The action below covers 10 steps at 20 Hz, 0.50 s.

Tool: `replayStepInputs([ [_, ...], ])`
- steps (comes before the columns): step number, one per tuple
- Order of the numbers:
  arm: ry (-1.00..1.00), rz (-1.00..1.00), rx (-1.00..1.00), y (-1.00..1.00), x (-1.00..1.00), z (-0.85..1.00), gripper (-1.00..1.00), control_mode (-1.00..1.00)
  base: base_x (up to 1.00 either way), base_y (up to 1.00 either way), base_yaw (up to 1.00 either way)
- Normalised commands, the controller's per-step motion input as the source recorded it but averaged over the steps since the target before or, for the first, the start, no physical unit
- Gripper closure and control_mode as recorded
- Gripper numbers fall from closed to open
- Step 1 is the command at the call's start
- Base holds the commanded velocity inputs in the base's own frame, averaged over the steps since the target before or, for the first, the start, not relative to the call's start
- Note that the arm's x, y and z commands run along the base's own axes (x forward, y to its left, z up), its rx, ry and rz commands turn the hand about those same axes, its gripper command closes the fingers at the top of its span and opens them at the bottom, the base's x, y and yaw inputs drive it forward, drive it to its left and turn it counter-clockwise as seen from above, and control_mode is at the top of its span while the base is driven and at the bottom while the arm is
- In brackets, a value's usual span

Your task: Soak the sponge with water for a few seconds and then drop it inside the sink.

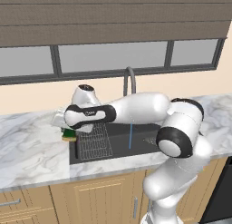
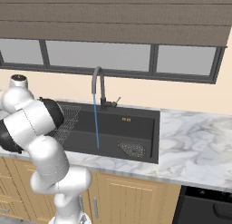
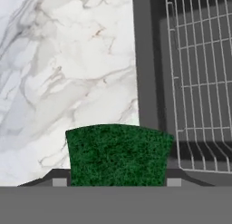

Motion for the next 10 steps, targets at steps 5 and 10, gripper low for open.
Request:
replayStepInputs([
  [5,0.0,0.27,0.0,-0.16,-0.04,0.62,1.0,-1.0,0.0,0.0,0.0],
  [10,0.0,0.22,0.0,-0.27,0.0,0.53,1.0,-1.0,0.0,0.0,0.0],
])
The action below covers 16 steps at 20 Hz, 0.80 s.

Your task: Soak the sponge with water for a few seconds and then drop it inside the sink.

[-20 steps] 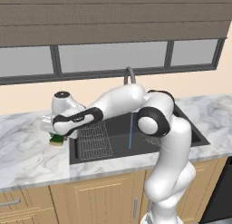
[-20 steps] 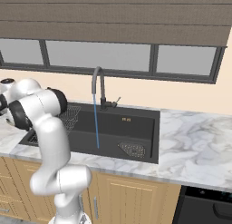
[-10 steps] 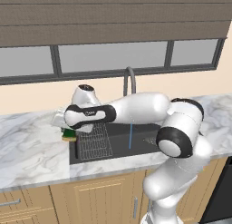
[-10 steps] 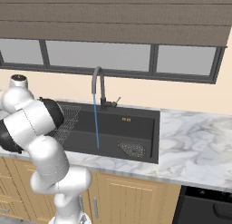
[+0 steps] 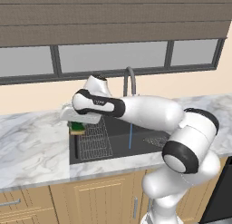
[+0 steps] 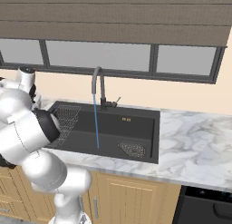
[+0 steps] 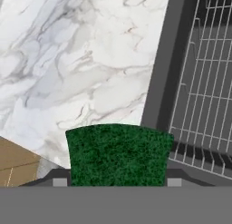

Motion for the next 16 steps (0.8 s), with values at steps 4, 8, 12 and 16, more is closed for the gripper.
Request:
replayStepInputs([
  [4,-0.03,0.15,0.0,-0.38,-0.04,0.16,1.0,-1.0,0.0,0.0,0.0],
  [8,-0.12,0.07,0.0,-0.42,-0.17,0.0,1.0,-1.0,0.0,0.0,0.0],
  [12,-0.17,0.05,0.0,-0.55,-0.23,0.0,1.0,-1.0,0.0,0.0,0.0],
  [16,-0.17,0.06,0.0,-0.65,-0.19,0.0,1.0,-1.0,0.0,0.0,0.0],
])
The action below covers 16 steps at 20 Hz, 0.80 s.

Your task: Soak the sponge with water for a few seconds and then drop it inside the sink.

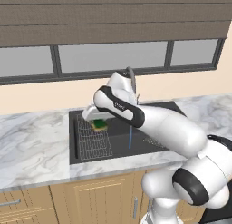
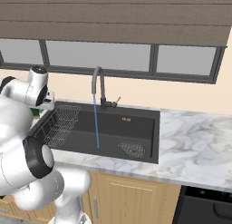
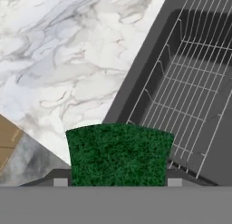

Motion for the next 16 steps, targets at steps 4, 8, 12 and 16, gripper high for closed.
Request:
replayStepInputs([
  [4,-0.11,0.07,0.0,-0.74,-0.01,0.0,1.0,-1.0,0.0,0.0,0.0],
  [8,-0.1,0.09,0.0,-0.75,0.0,0.0,1.0,-1.0,0.0,0.0,0.0],
  [12,-0.08,0.1,0.03,-0.67,0.0,0.0,1.0,-1.0,0.0,0.0,0.0],
  [16,-0.08,0.11,0.05,-0.61,-0.06,0.0,1.0,-1.0,0.0,0.0,0.0],
])
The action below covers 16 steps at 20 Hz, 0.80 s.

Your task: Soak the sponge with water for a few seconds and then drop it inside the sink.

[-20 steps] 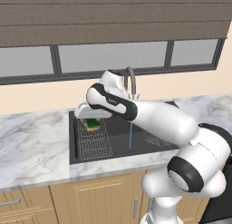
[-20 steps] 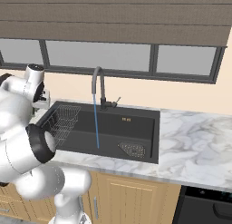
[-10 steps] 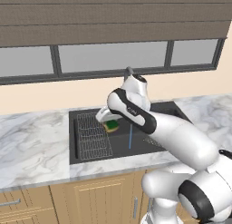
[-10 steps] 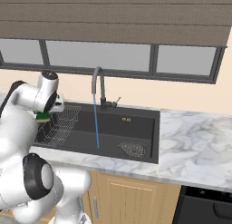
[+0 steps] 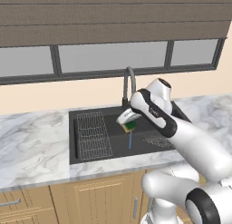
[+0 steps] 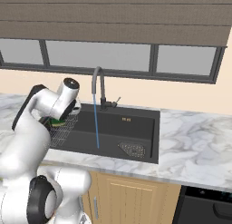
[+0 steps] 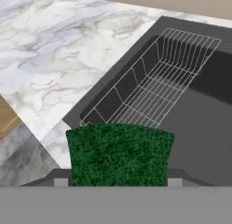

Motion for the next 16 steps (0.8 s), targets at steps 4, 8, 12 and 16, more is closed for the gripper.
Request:
replayStepInputs([
  [4,-0.07,0.14,0.07,-0.57,-0.05,0.0,1.0,-1.0,0.0,0.0,0.0],
  [8,-0.08,0.13,0.08,-0.53,-0.1,0.0,1.0,-1.0,0.0,0.0,0.0],
  [12,-0.08,0.13,0.09,-0.52,-0.05,0.0,1.0,-1.0,0.0,0.0,0.0],
  [16,-0.07,0.13,0.09,-0.44,0.0,-0.06,1.0,-1.0,0.0,0.0,0.0],
])
